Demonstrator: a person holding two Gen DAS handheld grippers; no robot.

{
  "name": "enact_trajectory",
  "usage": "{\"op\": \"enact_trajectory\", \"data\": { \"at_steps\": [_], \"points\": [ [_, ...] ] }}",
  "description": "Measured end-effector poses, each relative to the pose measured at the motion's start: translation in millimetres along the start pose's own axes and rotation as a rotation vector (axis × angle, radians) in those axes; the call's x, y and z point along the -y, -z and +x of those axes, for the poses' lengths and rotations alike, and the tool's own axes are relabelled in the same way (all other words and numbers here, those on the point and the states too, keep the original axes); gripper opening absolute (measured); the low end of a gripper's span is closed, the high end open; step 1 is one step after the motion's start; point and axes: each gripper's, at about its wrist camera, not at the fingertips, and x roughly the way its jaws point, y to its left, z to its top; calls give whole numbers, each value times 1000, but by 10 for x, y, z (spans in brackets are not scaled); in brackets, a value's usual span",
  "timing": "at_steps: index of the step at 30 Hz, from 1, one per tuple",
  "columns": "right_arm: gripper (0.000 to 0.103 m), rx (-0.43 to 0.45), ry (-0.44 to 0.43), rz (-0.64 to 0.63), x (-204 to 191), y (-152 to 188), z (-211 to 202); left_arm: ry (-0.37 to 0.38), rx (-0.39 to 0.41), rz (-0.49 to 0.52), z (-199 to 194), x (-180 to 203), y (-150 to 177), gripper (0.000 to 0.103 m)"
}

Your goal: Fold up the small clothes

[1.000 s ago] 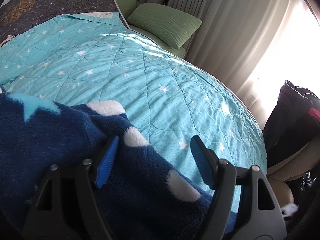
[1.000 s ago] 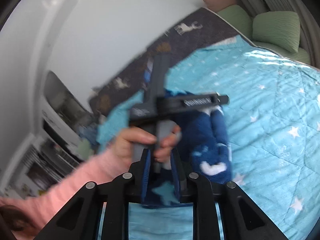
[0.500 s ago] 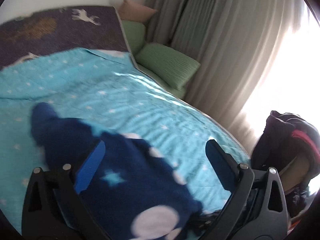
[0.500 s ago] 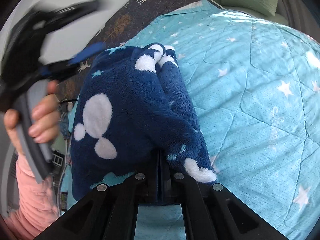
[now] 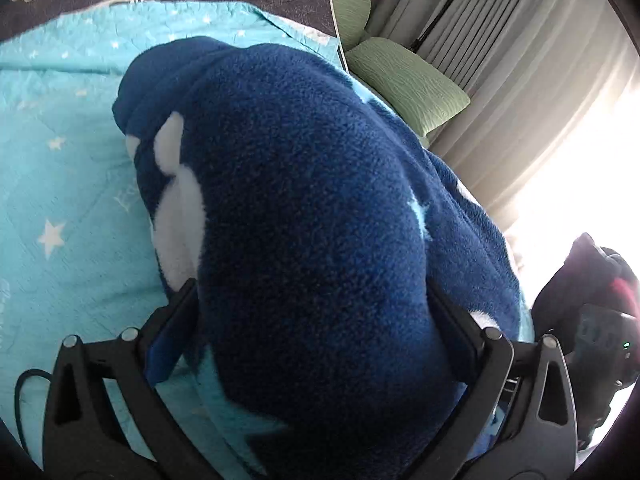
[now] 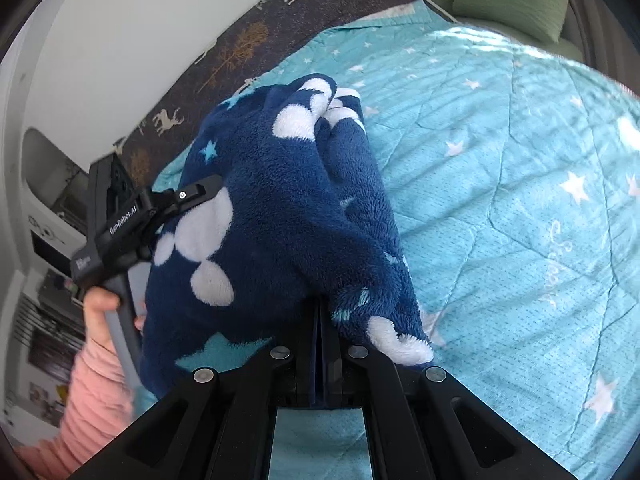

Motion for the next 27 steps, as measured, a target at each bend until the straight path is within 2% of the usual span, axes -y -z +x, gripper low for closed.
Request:
{"op": "enact_trajectory", "data": {
  "at_steps": [4,7,10,13,15,16,18,19,20,21,22,23,24,25,27],
  "points": [
    [0,24,48,-50,-119,-21,-65,-5,31,-48,-173,19,-24,103],
    [3,82,75,-159,-290,-41,-234,42,89,-69,-530,126,-20,100],
    [7,154,54,-224,-427,-87,-455,115,177,31,-981,307,100,100],
    [9,191,-14,-233,-512,-145,-592,124,209,162,-1214,510,339,102],
    [11,189,-43,-253,-566,-159,-594,110,181,233,-1140,622,532,102],
    [15,167,-26,-261,-574,-160,-526,90,145,248,-1017,642,601,102],
    [18,72,93,-238,-481,-164,-257,6,23,238,-610,579,759,102],
    [17,8,121,-190,-350,-147,-70,-44,10,239,-470,526,788,102],
    [16,-21,77,-112,-184,-112,47,-93,1,235,-303,448,858,103],
    [15,-16,19,-52,-84,-84,58,-49,-22,186,-233,355,889,103],
    [15,-7,-35,3,26,-69,43,74,-77,39,-155,142,880,103],
    [14,-12,-78,46,113,-66,18,137,-101,-48,-135,17,878,103],
    [11,-18,-110,78,179,-66,0,170,-87,-78,-179,-50,842,103],
    [7,-25,-152,114,247,-62,-25,159,-95,-62,-201,-33,814,103],
    [7,-24,-198,150,317,-58,-97,106,-89,-18,-281,72,799,103]
  ]
}}
